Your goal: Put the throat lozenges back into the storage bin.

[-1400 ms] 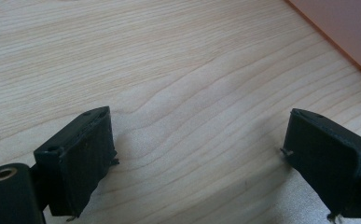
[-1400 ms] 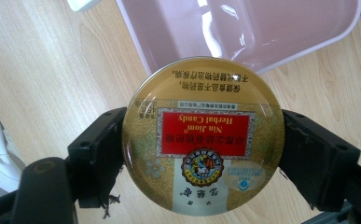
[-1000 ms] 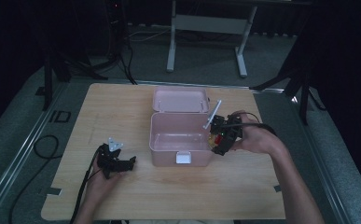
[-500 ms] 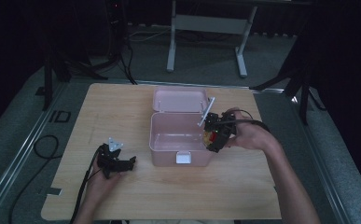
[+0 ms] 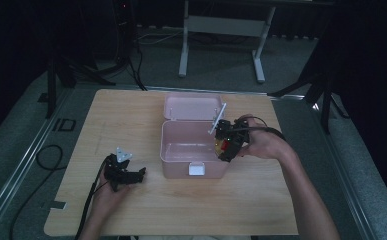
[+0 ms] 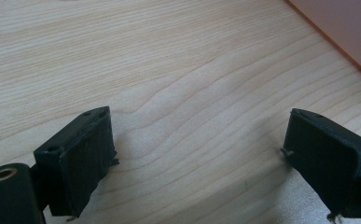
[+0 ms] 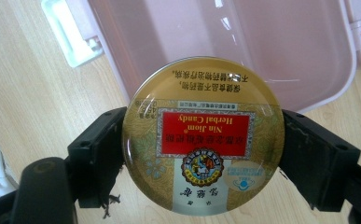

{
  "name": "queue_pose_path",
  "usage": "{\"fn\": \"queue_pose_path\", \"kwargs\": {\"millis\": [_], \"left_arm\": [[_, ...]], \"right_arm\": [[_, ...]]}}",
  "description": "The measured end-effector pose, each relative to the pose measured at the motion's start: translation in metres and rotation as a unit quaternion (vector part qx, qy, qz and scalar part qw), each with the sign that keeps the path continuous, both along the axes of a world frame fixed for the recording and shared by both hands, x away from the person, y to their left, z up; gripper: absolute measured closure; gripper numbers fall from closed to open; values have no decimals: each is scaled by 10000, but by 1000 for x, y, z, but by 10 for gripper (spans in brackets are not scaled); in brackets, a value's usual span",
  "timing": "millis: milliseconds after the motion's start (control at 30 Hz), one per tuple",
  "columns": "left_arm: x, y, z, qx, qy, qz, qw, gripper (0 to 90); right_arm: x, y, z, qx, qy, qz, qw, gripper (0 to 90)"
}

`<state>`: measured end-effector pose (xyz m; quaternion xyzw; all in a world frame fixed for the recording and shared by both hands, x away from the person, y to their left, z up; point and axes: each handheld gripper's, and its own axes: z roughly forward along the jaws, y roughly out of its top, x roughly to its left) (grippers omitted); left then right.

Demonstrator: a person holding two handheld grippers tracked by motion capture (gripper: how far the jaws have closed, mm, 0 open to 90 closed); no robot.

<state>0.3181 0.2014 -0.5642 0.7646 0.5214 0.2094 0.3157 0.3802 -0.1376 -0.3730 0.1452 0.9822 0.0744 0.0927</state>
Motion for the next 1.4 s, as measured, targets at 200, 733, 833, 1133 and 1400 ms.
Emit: {"fn": "queue_pose_path", "kwargs": {"millis": [200,733,833,1133,1400], "left_arm": [[0,0,0,-1,-1,0,10000,91],[0,0,0,4,3,-4,10000,91],[0,0,0,4,3,-4,10000,91],[0,0,0,4,2,-4,10000,91],[0,0,0,-2,4,1,10000,91]], "right_arm": [[1,5,2,-32,-26,17,10000,201],[2,16,1,-101,-30,62,9999,201],[4,17,2,-72,-29,66,9999,201],[6,21,1,-106,-9,80,9999,201],[8,22,1,-121,-19,52,9999,183]]}}
